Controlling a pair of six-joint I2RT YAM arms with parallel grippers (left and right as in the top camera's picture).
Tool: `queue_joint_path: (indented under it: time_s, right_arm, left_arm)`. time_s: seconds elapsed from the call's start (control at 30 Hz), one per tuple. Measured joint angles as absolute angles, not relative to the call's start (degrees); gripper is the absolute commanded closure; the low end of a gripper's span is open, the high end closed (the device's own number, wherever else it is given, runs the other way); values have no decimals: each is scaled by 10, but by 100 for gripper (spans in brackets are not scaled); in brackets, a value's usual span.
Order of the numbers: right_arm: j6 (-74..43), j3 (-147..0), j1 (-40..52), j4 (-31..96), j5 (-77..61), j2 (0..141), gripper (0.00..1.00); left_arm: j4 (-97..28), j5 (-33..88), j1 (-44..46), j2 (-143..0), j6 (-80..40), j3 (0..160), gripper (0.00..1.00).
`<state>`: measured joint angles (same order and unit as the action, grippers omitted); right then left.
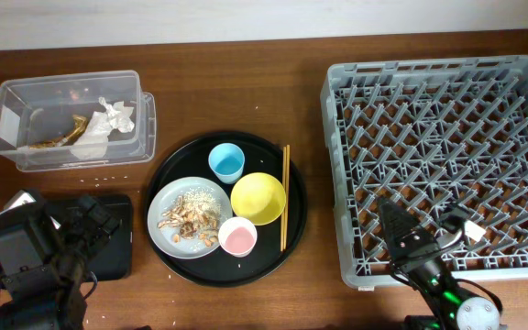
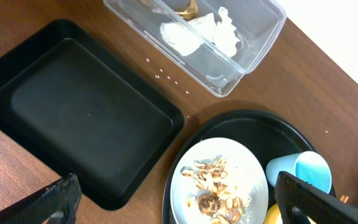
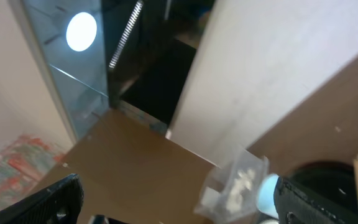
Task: Sort waste into correct bins and load items into the dishwasher rack
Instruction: 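Reach the right gripper to the pink cup and grasp its rim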
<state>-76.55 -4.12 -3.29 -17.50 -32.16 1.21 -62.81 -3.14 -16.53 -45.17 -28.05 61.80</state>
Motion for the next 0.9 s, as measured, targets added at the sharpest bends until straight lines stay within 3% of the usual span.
queue_joint_path:
  time_s: [0.07,0.23,0.33,0.37,0.47,0.6,0.73,0.9]
  right_arm:
    - [-747,-143,-33,-153,-318,76,2]
    - [-510,-515,-27,196,-403,403,1]
    - [-348,-735,95,467,-357,560,2]
    - [-318,-832,212,550,-247,631,1]
    - [-288,-905,457,612,-72,763,1]
    - [-288,-907,617,613,-13,960,1]
    - [-290,-911,636,607,-8,1070,1]
    - [-292,-912,640,559,7,1098,1]
  left_arm:
    - [-628,-31,-165,-452,-281,618,1]
    - [-629,-31,-165,-452,-281,617,1]
    - [-628,-30,-165,-452,-281,617,1]
    - [-628,-29,-165,-452,-281,617,1]
    - [-628,-29,-165,-452,-281,617,1]
    - [-628,-29,-165,-452,-281,617,1]
    - [-628,-29,-165,-452,-281,617,1]
    - [-628,-29,-165,-452,-281,617,1]
